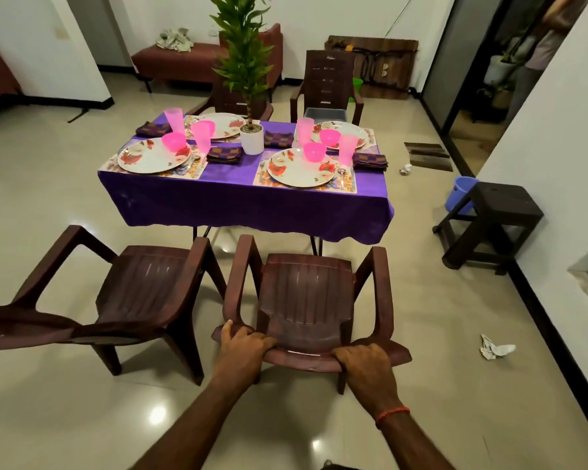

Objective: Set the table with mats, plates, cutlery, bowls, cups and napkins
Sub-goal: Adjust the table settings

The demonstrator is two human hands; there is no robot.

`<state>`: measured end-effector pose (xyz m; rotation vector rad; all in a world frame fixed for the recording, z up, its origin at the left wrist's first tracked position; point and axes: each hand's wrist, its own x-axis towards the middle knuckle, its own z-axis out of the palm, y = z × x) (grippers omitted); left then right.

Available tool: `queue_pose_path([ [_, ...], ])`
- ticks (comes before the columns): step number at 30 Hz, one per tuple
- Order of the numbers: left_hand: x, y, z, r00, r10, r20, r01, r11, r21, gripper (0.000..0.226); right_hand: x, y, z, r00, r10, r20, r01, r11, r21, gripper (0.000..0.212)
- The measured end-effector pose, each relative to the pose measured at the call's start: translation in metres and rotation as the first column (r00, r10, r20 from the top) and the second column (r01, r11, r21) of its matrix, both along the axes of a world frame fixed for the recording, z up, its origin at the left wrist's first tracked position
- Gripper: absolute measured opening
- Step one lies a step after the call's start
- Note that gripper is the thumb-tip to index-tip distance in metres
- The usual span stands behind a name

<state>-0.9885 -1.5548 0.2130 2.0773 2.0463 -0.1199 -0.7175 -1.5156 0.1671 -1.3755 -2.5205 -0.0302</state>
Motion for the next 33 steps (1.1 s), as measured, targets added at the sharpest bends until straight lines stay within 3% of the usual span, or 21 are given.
queue_pose_path([
  [14,0.007,-0.001,0.001,0.998,-0.045,-0.038,0.044,0.999,-0.006,0.046,0.001,-0.002,0.008,0.992,0.008,-0.129,0.005,0.995,0.099,0.035],
  [27,0.003,-0.005,-0.002,0.998,-0.044,-0.044,0.045,0.999,0.02,0.05,0.0,-0.01,0.003,0.999,-0.046,0.025,0.047,0.998,-0.038,0.024],
  [30,0.003,-0.007,-0.001,0.999,-0.039,-0.037,0.04,0.999,0.014,0.048,0.0,-0.01,0.004,0.996,-0.062,0.064,0.066,0.996,-0.067,0.011],
  [33,0.002,-0.008,-0.002,0.997,-0.054,-0.048,0.055,0.998,0.025,0.039,-0.003,-0.009,0.009,0.989,-0.085,0.122,0.1,0.986,-0.129,0.011],
])
